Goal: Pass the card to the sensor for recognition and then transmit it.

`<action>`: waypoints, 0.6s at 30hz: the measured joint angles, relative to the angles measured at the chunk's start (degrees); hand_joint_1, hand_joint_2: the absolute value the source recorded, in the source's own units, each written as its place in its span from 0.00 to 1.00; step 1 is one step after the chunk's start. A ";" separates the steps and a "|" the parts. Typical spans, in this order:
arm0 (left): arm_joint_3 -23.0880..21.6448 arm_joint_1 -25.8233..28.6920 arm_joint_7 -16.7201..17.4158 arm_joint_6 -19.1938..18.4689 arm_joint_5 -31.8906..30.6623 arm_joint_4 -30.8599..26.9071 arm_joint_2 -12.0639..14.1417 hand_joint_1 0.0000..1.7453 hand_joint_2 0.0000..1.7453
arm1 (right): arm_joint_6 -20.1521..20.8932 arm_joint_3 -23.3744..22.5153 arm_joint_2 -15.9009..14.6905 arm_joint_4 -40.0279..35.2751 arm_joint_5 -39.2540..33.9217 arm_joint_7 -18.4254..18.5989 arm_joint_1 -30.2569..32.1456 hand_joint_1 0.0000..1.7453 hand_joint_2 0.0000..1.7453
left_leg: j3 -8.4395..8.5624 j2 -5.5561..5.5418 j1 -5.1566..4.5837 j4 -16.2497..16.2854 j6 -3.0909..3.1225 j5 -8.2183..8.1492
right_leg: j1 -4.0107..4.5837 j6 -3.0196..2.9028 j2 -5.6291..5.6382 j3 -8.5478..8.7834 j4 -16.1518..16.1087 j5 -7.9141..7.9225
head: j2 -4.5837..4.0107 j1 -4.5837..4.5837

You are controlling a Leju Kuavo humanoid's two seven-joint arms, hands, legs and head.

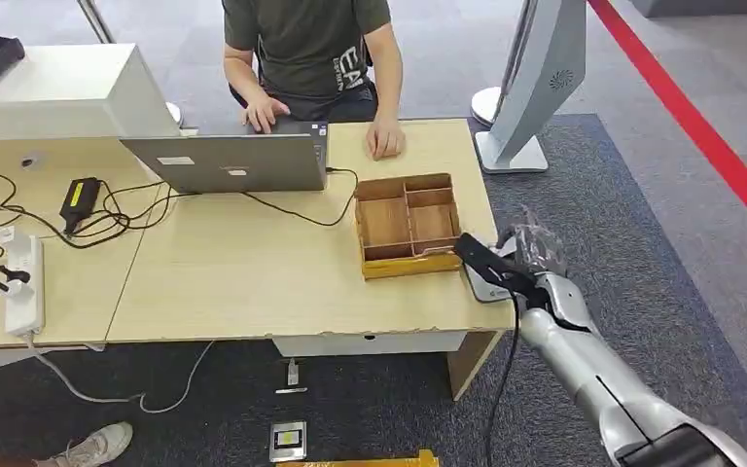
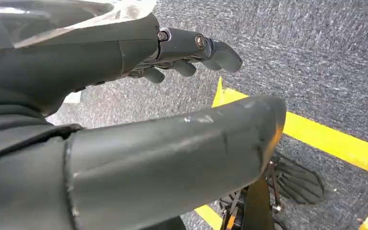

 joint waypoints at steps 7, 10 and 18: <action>0.39 0.00 0.11 0.77 0.07 0.00 -0.04 0.00 0.00 | 0.13 0.00 0.48 0.63 -1.20 -0.35 0.81 1.00 1.00 | 0.00 0.00 0.00 0.00 0.00 0.00 | 0.00 0.00 0.00 0.00 -0.01 0.00 | 0.00 0.00; 0.46 0.01 0.11 1.18 0.07 0.00 -0.07 0.00 0.00 | 0.15 0.00 0.85 1.09 -1.90 -0.39 1.12 1.00 1.00 | 0.00 0.00 0.00 0.00 0.00 0.00 | 0.00 0.00 0.00 0.00 -0.01 0.00 | 0.00 0.00; 0.50 0.02 0.09 1.73 -0.07 0.00 -0.11 0.00 0.00 | 1.09 0.00 1.40 1.99 -3.93 -1.07 2.13 1.00 1.00 | 0.00 0.00 0.00 0.00 0.00 0.00 | 0.00 0.00 0.00 0.00 -0.01 0.00 | 0.00 0.00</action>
